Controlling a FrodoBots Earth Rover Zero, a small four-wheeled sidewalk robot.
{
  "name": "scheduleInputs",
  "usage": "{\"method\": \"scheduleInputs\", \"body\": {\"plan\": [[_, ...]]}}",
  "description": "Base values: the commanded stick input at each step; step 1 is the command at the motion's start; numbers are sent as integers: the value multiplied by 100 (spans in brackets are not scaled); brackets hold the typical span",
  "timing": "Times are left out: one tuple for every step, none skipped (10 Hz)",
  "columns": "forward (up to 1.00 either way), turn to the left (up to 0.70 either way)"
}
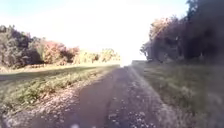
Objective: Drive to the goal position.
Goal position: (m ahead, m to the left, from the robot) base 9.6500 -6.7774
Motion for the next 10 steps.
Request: {"method": "scheduleInputs", "body": {"plan": [[70,0],[70,0],[70,0],[70,-1],[70,-10],[70,-12],[70,-14],[70,-14],[70,-14],[70,-14]]}}
